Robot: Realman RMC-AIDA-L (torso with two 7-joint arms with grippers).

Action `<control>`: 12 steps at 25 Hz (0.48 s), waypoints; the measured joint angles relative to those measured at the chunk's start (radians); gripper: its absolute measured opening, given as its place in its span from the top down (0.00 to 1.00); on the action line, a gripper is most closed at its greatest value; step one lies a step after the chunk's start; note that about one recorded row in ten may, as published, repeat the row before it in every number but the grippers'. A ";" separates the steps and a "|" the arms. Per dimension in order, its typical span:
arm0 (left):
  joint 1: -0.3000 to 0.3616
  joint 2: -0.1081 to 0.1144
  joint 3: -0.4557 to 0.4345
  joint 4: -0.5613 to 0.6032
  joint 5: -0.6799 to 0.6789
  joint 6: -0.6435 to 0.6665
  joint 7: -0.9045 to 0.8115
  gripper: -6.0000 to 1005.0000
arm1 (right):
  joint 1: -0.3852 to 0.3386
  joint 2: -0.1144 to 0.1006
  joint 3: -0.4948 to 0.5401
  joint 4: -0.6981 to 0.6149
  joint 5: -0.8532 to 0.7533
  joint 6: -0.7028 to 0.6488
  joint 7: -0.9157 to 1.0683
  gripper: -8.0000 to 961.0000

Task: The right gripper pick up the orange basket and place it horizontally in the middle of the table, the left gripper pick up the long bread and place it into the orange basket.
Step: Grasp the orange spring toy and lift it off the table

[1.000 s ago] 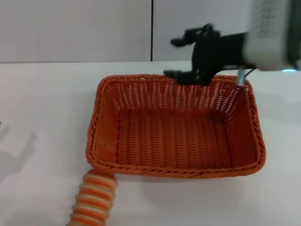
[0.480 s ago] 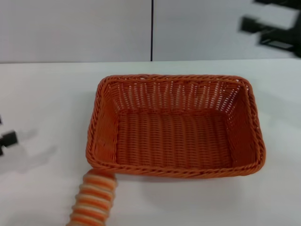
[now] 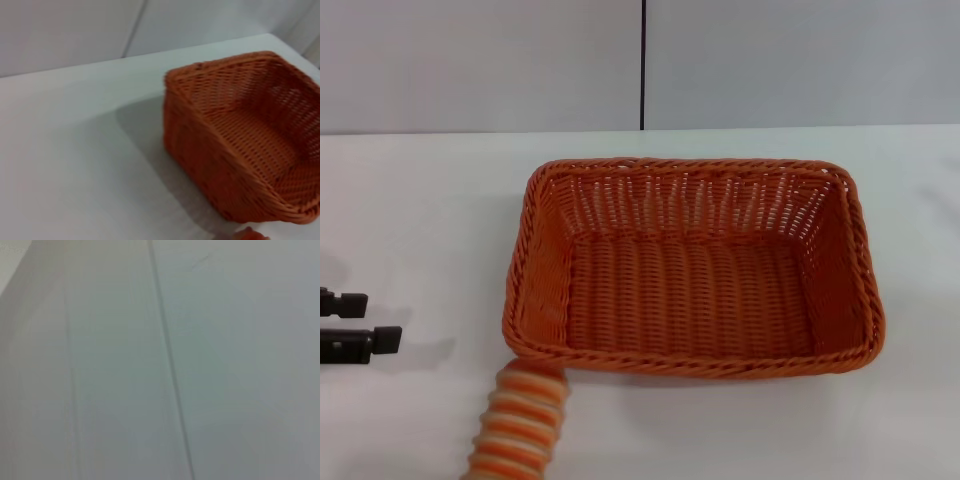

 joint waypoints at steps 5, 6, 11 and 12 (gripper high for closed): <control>-0.040 -0.001 0.089 0.038 0.097 0.004 -0.174 0.17 | -0.021 0.000 0.057 0.028 -0.001 0.006 0.000 0.30; -0.045 -0.002 0.121 0.035 0.119 0.004 -0.200 0.17 | -0.023 0.000 0.063 0.030 -0.002 0.006 0.000 0.30; -0.074 -0.004 0.235 0.001 0.162 0.017 -0.291 0.17 | -0.025 -0.002 0.080 0.046 0.000 0.007 0.000 0.30; -0.079 -0.005 0.246 -0.006 0.161 0.020 -0.303 0.17 | -0.024 -0.003 0.085 0.053 0.000 0.006 0.000 0.30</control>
